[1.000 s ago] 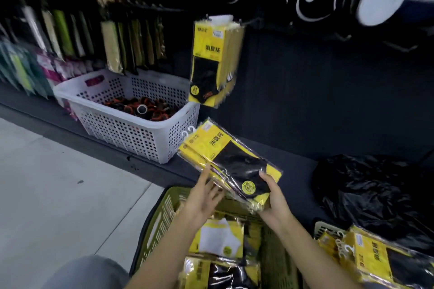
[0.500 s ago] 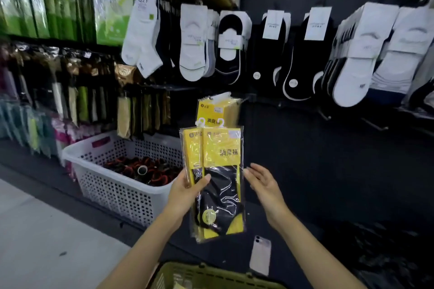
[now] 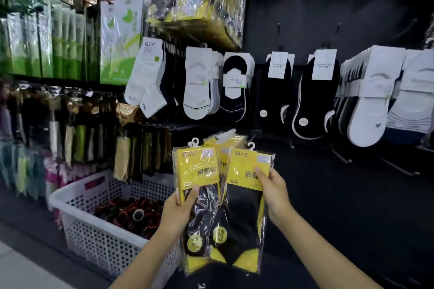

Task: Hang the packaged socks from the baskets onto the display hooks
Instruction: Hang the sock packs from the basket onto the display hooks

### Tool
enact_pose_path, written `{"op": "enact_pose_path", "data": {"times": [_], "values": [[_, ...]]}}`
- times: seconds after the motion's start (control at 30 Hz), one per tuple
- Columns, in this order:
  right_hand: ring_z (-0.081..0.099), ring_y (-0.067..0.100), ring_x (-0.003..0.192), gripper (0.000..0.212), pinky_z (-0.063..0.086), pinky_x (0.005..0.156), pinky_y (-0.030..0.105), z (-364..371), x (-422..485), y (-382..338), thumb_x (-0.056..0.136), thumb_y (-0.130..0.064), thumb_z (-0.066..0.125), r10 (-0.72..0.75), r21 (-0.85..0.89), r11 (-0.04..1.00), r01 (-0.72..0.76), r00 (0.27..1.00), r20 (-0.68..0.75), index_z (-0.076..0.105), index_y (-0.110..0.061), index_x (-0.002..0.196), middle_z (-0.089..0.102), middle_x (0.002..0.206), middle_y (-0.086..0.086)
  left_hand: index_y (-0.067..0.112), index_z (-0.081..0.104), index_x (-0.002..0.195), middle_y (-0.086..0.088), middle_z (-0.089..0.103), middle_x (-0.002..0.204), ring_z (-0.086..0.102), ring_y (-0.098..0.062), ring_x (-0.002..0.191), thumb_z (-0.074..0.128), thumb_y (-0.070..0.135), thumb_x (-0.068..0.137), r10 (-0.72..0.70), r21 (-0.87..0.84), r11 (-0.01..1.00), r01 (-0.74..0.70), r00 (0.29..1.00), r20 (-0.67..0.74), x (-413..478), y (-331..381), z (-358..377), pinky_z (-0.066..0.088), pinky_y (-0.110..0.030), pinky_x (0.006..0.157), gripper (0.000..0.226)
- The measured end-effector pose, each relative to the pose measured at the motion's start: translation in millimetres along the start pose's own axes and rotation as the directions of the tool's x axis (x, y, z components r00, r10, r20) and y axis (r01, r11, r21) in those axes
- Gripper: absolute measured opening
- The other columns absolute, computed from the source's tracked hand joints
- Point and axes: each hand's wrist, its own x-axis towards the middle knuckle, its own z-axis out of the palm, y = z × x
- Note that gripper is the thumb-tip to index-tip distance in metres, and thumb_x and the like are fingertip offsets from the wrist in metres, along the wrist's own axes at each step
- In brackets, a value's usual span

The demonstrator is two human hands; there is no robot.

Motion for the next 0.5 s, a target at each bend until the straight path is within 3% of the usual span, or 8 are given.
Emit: {"op": "enact_pose_path", "data": {"times": [0.07, 0.13, 0.2, 0.27, 0.33, 0.43, 0.5], "values": [[0.067, 0.026, 0.099, 0.008, 0.052, 0.094, 0.042, -2, 13, 1, 0.095, -0.017, 0.056, -0.008, -0.043, 0.999, 0.007, 1.0, -0.03, 0.064, -0.016, 0.096, 0.072, 0.102, 0.009, 0.013, 0.041, 0.064, 0.009, 0.035, 0.044, 0.038, -0.01, 0.049, 0.061, 0.053, 0.077, 0.019, 0.029, 0.999, -0.017, 0.997, -0.071, 13, -2, -7, 0.037, -0.021, 0.056, 0.047], [0.068, 0.027, 0.097, 0.008, 0.052, 0.093, 0.044, -3, 26, 3, 0.095, -0.017, 0.056, -0.01, -0.075, 0.997, 0.007, 0.999, -0.039, 0.064, -0.016, 0.095, 0.072, 0.099, 0.009, 0.014, 0.04, 0.064, 0.008, 0.032, 0.048, 0.035, -0.011, 0.049, 0.06, 0.057, 0.073, 0.035, 0.026, 0.999, -0.033, 0.993, -0.117, 24, -2, -14, 0.035, -0.022, 0.054, 0.048], [0.068, 0.026, 0.096, 0.01, 0.052, 0.092, 0.045, -1, 36, 7, 0.095, -0.016, 0.055, -0.005, -0.094, 0.996, 0.001, 0.999, -0.045, 0.064, -0.014, 0.098, 0.072, 0.098, 0.008, 0.01, 0.053, 0.069, 0.009, 0.043, 0.049, 0.044, -0.013, 0.054, 0.061, 0.055, 0.073, 0.056, -0.012, 0.998, -0.058, 0.987, -0.153, 32, -4, -21, 0.037, -0.024, 0.058, 0.047], [0.068, 0.025, 0.096, 0.01, 0.052, 0.093, 0.045, 2, 47, 13, 0.096, -0.016, 0.054, -0.009, -0.119, 0.993, 0.002, 0.998, -0.056, 0.064, -0.014, 0.098, 0.071, 0.099, 0.008, 0.002, 0.063, 0.092, -0.003, 0.06, 0.065, 0.058, -0.02, 0.072, 0.062, 0.052, 0.077, 0.079, -0.029, 0.996, -0.085, 0.984, -0.162, 39, -5, -26, 0.041, -0.027, 0.069, 0.052], [0.068, 0.025, 0.097, 0.009, 0.052, 0.093, 0.045, 4, 57, 18, 0.096, -0.016, 0.055, -0.025, -0.16, 0.987, 0.014, 0.997, -0.067, 0.064, -0.018, 0.096, 0.071, 0.101, 0.008, 0.011, 0.059, 0.081, -0.005, 0.058, 0.073, 0.056, -0.019, 0.073, 0.061, 0.055, 0.073, 0.075, -0.037, 0.996, -0.083, 0.983, -0.167, 44, -4, -30, 0.039, -0.023, 0.065, 0.046], [0.067, 0.016, 0.088, 0.009, 0.055, 0.078, 0.033, 5, 70, 27, 0.095, -0.018, 0.056, -0.064, -0.223, 0.974, 0.042, 0.994, -0.09, 0.065, -0.02, 0.097, 0.071, 0.096, 0.002, 0.013, 0.052, 0.073, -0.001, 0.054, 0.073, 0.047, -0.011, 0.064, 0.059, 0.054, 0.076, 0.086, -0.036, 0.995, -0.094, 0.982, -0.171, 48, -3, -31, 0.035, -0.02, 0.059, 0.042], [0.064, 0.009, 0.081, 0.01, 0.049, 0.065, 0.022, 6, 76, 31, 0.094, -0.02, 0.056, -0.083, -0.265, 0.963, 0.046, 0.988, -0.132, 0.064, -0.022, 0.088, 0.069, 0.093, 0.0, 0.023, 0.056, 0.076, 0.005, 0.057, 0.075, 0.049, -0.005, 0.067, 0.06, 0.048, 0.082, 0.103, -0.048, 0.992, -0.113, 0.978, -0.18, 49, -2, -29, 0.034, -0.018, 0.06, 0.026]]}}
